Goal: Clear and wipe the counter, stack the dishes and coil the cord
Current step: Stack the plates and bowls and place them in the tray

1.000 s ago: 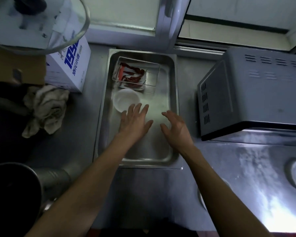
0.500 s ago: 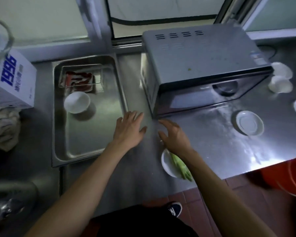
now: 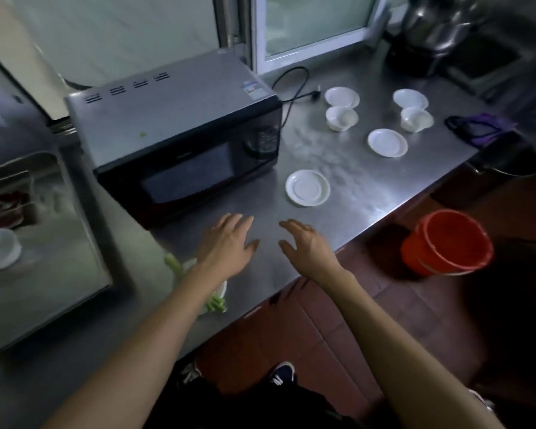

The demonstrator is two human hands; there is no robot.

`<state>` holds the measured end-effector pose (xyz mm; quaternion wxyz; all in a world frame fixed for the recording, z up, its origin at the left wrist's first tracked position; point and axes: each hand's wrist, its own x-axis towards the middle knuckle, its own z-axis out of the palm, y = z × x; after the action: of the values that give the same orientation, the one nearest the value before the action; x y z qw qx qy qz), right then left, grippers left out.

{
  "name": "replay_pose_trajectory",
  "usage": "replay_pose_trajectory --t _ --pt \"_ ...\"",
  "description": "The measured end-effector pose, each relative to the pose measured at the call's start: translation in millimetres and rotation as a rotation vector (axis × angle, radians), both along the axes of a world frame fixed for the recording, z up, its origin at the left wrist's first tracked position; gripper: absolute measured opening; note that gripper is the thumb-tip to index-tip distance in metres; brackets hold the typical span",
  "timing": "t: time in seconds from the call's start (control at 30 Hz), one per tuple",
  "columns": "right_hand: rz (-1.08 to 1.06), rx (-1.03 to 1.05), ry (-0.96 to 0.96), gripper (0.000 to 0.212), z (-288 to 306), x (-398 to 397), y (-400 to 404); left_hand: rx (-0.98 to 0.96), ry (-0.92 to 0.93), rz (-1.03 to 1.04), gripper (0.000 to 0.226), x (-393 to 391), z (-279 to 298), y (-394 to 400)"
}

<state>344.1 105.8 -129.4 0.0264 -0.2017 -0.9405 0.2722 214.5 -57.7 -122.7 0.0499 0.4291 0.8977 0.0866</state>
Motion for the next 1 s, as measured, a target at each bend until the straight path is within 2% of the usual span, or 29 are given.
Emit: replay_pose_trajectory --t 0.43,0.63,1.0 --pt "-0.391 0.002 -0.018 0.048 7 119 110 -0.042 -0.120 -0.238 0.061 66 -5 159" --pt "-0.426 0.033 -0.094 0.048 -5 115 165 -0.028 -0.158 -0.312 0.060 63 -17 227" --pt "-0.525 0.073 -0.088 0.044 4 105 255 -0.093 -0.197 -0.394 0.056 32 -17 350"
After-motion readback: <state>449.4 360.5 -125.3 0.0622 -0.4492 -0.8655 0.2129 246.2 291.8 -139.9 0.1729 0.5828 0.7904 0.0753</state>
